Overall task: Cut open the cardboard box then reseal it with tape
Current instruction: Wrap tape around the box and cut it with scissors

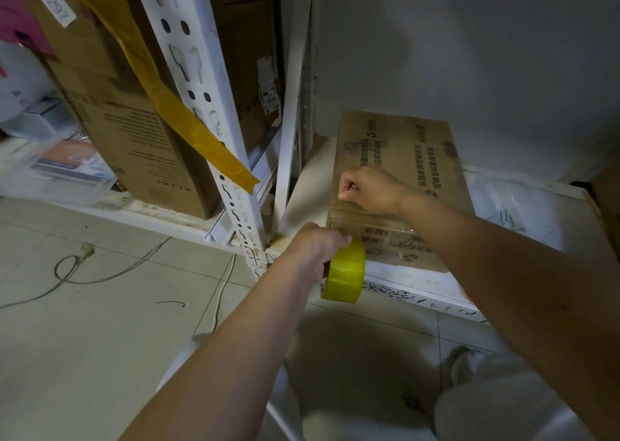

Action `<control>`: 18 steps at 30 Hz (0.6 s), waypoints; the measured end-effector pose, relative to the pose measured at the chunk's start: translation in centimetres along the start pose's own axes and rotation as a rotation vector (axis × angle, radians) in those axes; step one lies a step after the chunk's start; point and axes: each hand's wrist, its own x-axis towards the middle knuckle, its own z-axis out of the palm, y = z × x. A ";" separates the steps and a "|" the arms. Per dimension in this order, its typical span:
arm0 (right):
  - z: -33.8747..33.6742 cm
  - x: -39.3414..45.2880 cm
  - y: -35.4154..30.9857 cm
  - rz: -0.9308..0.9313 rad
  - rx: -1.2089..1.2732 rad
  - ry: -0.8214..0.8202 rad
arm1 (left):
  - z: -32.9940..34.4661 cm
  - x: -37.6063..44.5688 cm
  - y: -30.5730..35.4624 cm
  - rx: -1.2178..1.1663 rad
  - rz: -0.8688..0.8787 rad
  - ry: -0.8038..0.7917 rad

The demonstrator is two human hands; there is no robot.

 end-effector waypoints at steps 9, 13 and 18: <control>0.8 -0.1 -0.1 0.043 -0.003 0.027 | -0.1 0.2 -0.2 -0.013 -0.017 -0.013; 1.2 -0.2 -0.3 0.063 -0.044 0.049 | -0.1 0.4 -0.2 -0.018 -0.020 -0.018; 1.2 -0.3 0.0 0.254 0.041 0.162 | -0.2 0.5 -0.4 -0.021 -0.011 -0.022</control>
